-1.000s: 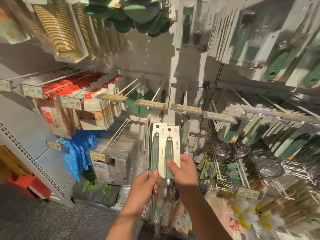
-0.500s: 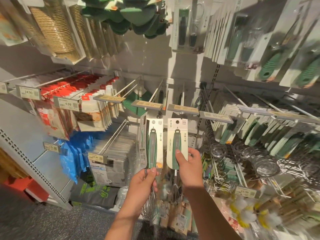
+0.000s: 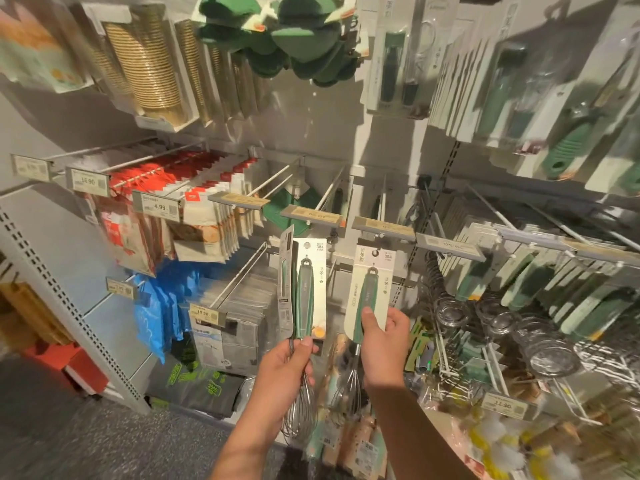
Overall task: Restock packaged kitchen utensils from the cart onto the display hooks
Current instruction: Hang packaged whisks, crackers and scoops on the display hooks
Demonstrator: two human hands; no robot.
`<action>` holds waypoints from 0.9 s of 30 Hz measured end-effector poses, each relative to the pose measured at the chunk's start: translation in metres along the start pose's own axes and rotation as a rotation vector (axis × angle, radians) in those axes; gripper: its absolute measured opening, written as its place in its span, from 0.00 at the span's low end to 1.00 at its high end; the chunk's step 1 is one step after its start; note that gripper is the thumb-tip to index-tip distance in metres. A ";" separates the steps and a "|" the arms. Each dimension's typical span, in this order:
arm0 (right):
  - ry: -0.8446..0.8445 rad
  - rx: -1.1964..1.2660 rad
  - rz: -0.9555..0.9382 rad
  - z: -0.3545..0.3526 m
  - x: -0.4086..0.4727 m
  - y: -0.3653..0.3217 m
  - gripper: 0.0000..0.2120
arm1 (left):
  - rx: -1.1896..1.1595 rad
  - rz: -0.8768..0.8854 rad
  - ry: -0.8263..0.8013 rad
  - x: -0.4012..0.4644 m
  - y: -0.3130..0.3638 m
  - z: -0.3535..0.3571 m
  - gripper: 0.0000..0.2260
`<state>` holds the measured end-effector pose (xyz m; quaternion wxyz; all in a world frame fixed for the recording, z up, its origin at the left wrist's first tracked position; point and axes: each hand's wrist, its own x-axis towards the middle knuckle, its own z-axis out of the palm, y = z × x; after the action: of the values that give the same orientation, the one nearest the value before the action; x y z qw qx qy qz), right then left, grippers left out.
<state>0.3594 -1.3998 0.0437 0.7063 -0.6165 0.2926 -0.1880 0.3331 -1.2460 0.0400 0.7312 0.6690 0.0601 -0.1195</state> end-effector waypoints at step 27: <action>-0.412 -0.154 0.054 0.000 -0.013 -0.009 0.04 | 0.022 -0.094 -0.135 0.001 -0.009 0.013 0.17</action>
<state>0.3500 -1.3928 0.0546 0.7068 -0.6859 0.1720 -0.0166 0.3305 -1.2591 0.0324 0.7199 0.6636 0.0408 -0.1993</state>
